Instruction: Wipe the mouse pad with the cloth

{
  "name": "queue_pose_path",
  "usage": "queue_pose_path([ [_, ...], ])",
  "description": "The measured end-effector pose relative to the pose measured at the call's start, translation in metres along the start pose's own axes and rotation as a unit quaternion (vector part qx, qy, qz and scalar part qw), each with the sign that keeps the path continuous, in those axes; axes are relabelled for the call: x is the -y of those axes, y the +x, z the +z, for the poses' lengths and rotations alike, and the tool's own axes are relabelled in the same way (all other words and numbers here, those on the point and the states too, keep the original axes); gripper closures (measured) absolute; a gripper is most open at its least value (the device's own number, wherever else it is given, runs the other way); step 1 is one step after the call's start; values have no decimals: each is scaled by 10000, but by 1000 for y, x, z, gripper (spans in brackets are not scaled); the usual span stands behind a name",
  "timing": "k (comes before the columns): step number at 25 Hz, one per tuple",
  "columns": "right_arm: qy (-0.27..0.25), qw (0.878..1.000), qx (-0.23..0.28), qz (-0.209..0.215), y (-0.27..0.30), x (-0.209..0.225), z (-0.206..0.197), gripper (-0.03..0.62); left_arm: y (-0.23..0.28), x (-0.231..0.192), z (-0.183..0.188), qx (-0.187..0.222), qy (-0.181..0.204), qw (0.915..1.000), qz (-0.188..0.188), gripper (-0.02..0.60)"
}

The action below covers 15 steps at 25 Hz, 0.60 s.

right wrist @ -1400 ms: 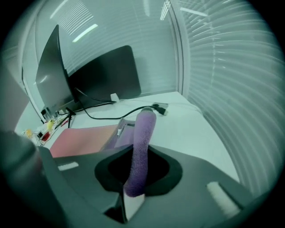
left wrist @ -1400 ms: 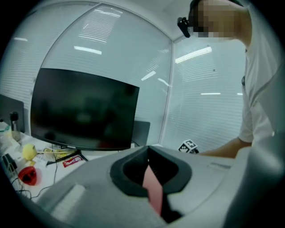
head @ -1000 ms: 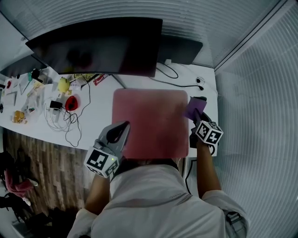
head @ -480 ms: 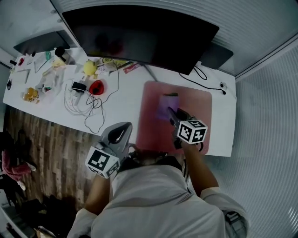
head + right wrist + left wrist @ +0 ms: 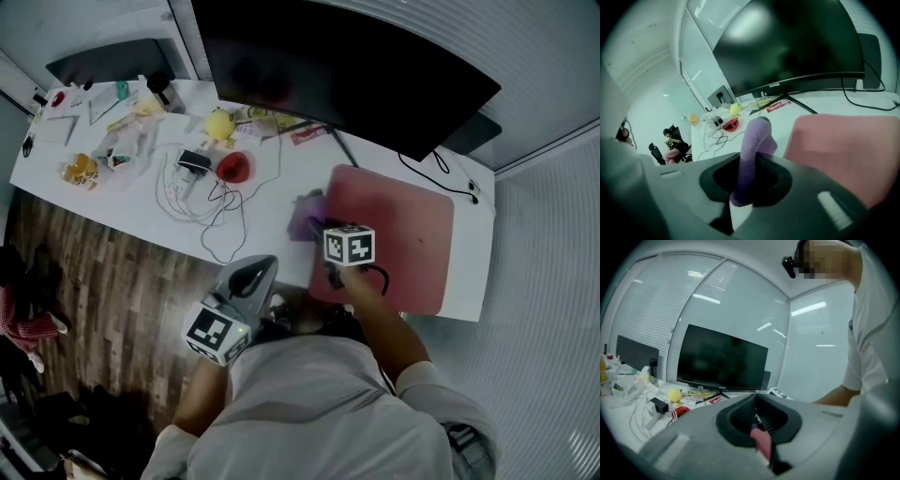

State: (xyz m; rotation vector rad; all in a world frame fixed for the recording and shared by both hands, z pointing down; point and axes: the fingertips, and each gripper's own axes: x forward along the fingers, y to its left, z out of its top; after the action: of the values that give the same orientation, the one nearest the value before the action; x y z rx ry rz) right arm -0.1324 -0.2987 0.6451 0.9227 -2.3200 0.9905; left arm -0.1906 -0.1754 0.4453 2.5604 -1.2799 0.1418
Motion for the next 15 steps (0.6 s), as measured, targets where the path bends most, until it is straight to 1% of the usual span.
queue_pose_path([
  [2, 72, 9994, -168, -301, -4, 19, -10, 545, -1, 2, 0, -2, -7, 10000, -56, 580],
  [4, 137, 9984, -220, -498, -16, 39, -19, 545, 4, 11, -2, -28, -32, 9999, -145, 580],
  [8, 413, 9959, -95, -795, -49, 87, -27, 545, 32, 39, -1, -95, 49, 9993, -350, 580],
  [11, 620, 9931, 35, -996, -77, 128, -31, 545, 55, 65, 2, -73, 70, 9990, -440, 580],
  [15, 869, 9882, 105, -1260, -120, 184, -44, 545, 84, 103, -2, -184, 99, 9983, -544, 580],
])
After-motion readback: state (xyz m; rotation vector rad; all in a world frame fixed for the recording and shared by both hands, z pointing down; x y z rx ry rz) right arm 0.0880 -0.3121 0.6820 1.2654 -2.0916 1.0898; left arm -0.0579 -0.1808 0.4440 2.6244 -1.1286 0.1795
